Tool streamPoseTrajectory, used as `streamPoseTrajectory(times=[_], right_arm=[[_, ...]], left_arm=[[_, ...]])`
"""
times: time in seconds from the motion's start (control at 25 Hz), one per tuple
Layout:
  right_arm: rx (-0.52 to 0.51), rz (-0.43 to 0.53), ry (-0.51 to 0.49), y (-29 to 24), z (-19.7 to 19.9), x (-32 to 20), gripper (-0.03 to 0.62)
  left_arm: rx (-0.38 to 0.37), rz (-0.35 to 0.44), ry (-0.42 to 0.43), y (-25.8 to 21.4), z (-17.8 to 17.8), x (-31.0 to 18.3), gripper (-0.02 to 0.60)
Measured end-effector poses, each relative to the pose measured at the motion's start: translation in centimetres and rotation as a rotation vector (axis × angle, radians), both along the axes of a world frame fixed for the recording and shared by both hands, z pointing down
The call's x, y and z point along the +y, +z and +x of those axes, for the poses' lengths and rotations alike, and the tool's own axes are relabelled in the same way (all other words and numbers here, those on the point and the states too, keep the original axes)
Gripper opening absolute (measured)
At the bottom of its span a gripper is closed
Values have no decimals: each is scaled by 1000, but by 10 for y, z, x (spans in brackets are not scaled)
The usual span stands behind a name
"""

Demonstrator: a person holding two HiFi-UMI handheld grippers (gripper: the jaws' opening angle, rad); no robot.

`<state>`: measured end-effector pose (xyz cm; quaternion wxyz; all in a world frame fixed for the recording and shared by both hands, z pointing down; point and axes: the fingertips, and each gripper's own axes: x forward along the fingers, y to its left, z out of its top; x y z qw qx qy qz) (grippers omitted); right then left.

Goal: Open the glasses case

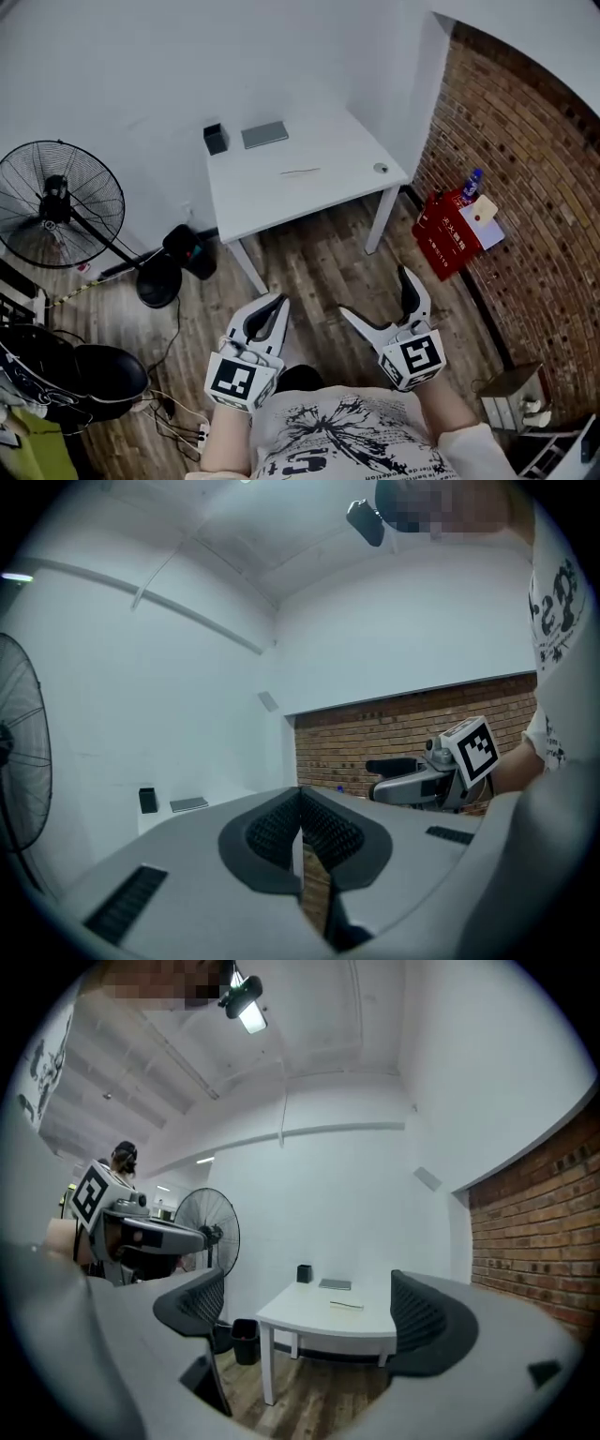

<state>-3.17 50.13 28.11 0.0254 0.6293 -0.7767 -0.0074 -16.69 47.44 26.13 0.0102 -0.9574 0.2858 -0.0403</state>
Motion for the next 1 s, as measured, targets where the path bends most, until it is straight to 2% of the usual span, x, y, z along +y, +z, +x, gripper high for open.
streamPoseTrajectory(times=[0.24, 0.44, 0.68, 1.0], right_arm=[[-43, -49, 23, 12, 22, -48, 558], [-34, -68, 23, 22, 35, -108, 558], [-20, -93, 21, 22, 60, -212, 558], [-1, -137, 14, 25, 99, -374, 557]], left_arm=[[-48, -34, 6, 12, 12, -42, 14], [-55, -36, 22, 23, 30, -102, 14], [-34, -50, 36, 24, 59, -208, 14], [-19, -63, 3, 20, 87, -371, 14]])
